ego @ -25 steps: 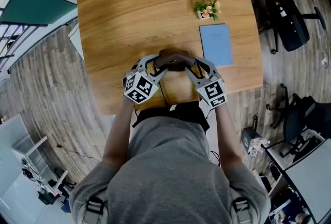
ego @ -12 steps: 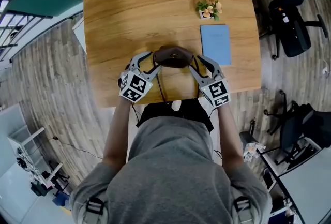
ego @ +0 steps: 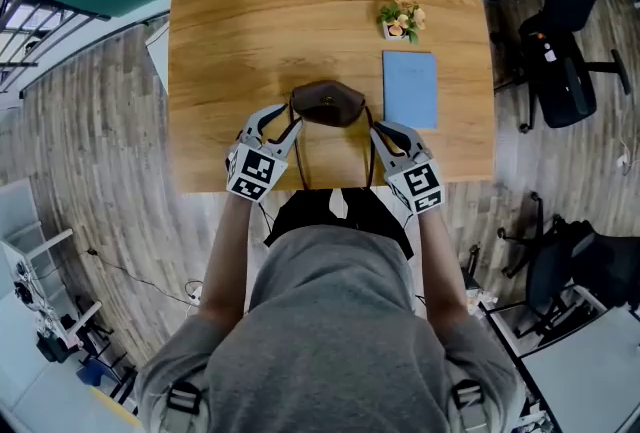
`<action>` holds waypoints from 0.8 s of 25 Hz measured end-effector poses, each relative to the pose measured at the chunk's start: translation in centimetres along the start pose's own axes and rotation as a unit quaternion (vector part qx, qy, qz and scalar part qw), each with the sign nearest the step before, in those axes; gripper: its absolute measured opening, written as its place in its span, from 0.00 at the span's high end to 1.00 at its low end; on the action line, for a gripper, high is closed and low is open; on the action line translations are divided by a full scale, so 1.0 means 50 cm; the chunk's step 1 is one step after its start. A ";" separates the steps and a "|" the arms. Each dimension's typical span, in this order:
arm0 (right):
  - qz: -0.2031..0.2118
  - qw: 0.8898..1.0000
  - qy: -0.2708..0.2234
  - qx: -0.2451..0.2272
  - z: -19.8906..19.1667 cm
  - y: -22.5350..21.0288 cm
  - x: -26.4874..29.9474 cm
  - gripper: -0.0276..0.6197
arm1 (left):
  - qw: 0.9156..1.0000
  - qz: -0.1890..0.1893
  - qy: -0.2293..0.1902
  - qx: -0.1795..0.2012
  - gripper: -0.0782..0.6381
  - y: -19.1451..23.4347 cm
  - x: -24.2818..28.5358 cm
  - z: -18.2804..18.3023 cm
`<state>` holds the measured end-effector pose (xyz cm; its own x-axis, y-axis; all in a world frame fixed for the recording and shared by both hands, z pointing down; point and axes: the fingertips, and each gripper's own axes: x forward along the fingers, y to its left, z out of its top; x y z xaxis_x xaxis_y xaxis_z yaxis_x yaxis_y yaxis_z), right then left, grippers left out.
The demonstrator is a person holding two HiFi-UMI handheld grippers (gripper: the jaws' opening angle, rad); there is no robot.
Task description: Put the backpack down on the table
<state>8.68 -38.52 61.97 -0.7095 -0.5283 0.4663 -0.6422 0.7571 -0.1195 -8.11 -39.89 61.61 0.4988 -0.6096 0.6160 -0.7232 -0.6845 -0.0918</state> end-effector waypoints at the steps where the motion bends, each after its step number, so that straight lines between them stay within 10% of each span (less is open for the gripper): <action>1: 0.005 1.000 -0.001 0.000 -0.002 0.004 -0.004 0.91 | 1.000 -0.002 -0.003 -0.007 0.71 -0.009 -0.004 0.000; 20: 0.052 0.998 -0.001 -0.035 -0.025 0.008 -0.029 0.95 | 1.000 0.014 0.007 -0.027 0.86 -0.121 -0.047 -0.002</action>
<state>9.82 -36.97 62.33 -0.7720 -0.4459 0.4530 -0.5429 0.8332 -0.1052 -4.97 -34.28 60.78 0.4715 -0.6226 0.6245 -0.7621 -0.6440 -0.0666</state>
